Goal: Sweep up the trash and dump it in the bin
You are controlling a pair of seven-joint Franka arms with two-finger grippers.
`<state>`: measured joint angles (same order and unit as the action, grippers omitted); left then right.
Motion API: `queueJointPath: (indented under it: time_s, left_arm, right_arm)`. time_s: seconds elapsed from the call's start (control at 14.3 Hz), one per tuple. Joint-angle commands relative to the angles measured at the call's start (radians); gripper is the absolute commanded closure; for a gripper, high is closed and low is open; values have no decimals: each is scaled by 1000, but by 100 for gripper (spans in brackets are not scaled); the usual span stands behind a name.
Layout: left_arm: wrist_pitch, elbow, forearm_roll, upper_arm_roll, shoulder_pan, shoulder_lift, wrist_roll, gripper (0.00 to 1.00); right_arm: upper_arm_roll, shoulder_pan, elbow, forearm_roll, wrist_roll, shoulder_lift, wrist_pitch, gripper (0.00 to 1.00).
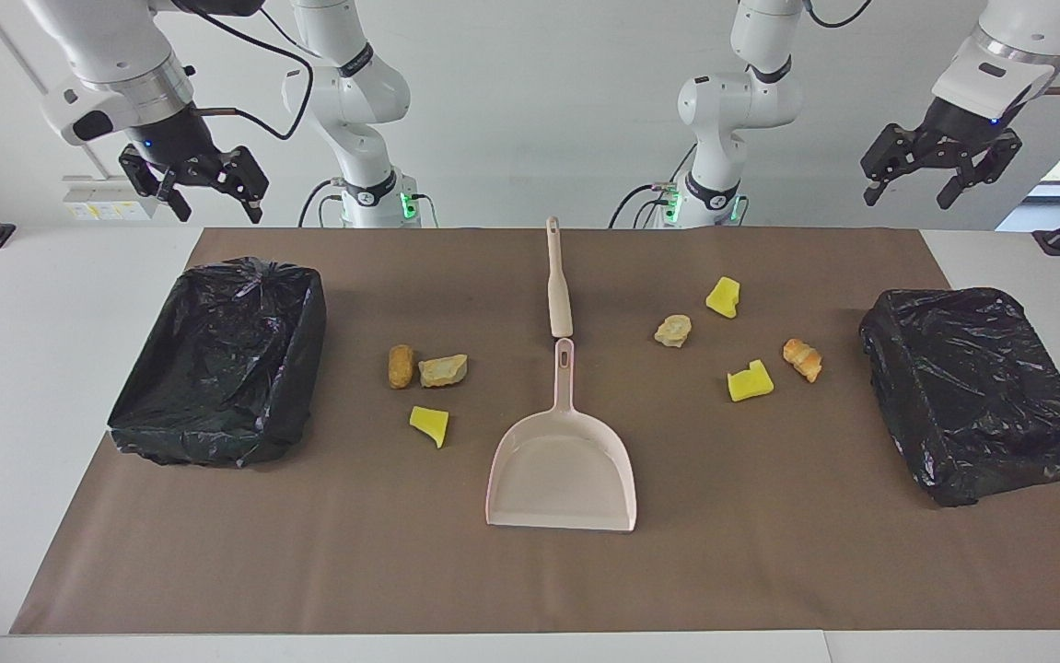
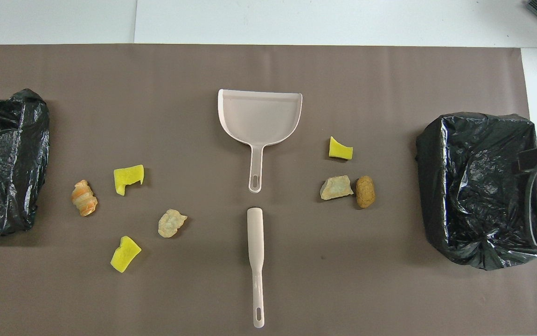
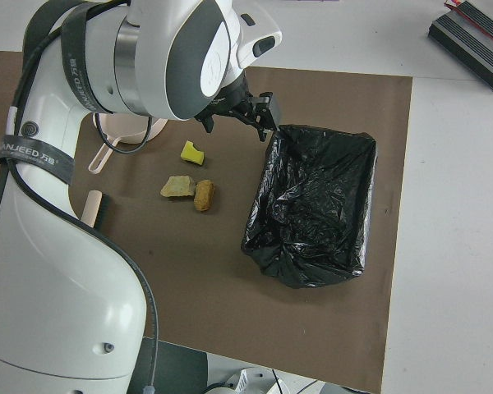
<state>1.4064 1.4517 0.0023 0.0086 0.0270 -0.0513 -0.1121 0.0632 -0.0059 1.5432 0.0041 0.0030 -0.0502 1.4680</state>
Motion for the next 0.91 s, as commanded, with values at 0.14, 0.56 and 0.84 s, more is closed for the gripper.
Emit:
queueJointPath:
  time_s: [0.14, 0.56, 0.84]
  left_arm:
    - [-6, 1, 18, 5, 1, -9, -12, 0]
    - [-24, 10, 18, 2, 13, -15, -4, 0]
    - [-24, 41, 16, -35, 17, -36, 26, 0]
  right_arm:
    - [-5, -11, 12, -13, -28, -13, 17, 0]
    - [-3, -11, 15, -12, -28, -14, 17, 0]
    - [-2, -11, 15, -12, -28, -14, 17, 0]
